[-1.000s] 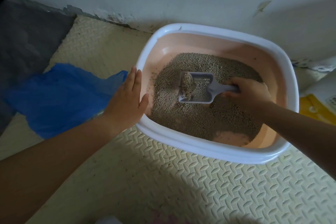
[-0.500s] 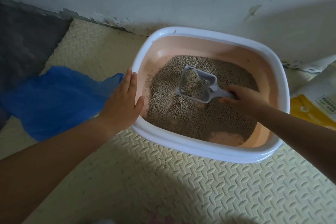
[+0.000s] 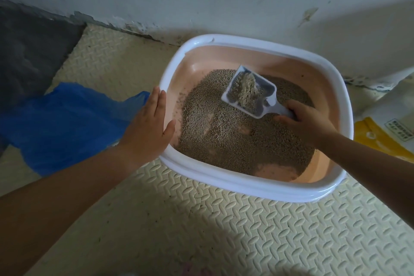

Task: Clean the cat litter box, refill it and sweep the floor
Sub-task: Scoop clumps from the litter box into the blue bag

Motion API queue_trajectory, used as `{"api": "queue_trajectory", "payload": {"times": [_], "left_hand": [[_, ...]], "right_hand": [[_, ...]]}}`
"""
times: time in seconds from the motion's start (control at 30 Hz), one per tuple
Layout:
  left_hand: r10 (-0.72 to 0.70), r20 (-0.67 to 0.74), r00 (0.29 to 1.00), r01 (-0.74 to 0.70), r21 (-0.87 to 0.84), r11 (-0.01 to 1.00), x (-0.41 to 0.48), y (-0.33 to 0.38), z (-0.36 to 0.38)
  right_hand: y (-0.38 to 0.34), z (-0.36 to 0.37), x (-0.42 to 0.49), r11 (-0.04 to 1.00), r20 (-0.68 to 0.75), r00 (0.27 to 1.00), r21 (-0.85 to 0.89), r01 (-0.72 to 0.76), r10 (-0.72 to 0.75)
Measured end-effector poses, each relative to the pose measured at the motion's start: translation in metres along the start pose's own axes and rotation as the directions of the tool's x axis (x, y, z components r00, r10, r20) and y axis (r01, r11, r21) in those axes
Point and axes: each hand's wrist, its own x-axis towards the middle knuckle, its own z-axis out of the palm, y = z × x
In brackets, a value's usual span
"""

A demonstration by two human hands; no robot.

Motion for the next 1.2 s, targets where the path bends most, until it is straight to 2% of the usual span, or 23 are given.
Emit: {"api": "queue_trajectory", "payload": {"times": [0.2, 0.5, 0.6, 0.97, 1.13, 1.2], "left_hand": [[0.001, 0.012, 1.0, -0.001, -0.007, 1.0, 0.001, 0.0, -0.001], [0.002, 0.013, 1.0, -0.002, -0.018, 1.0, 0.0, 0.0, 0.0], [0.002, 0.001, 1.0, -0.002, -0.035, 0.999, 0.0, 0.001, 0.0], [-0.022, -0.008, 1.0, 0.02, -0.195, 0.981, -0.002, 0.004, 0.001], [-0.1, -0.159, 0.982, 0.023, -0.424, 0.905, -0.009, -0.001, -0.011], [-0.148, -0.186, 0.971, 0.053, -0.436, 0.898, -0.01, -0.017, -0.013]], "right_hand": [[-0.002, -0.005, 0.0, 0.998, 0.004, 1.0, -0.062, 0.014, -0.014], [-0.006, -0.007, 0.001, 0.999, -0.03, 0.999, -0.031, -0.01, 0.009], [-0.008, -0.005, 0.002, 0.996, -0.029, 1.0, -0.087, -0.004, 0.002], [-0.025, -0.001, 0.003, 0.995, -0.006, 1.0, -0.1, -0.016, 0.015], [-0.043, -0.008, 0.01, 0.99, -0.01, 1.0, -0.142, 0.026, -0.028], [-0.05, -0.008, 0.014, 0.994, -0.008, 0.999, -0.106, 0.041, -0.042]]}}
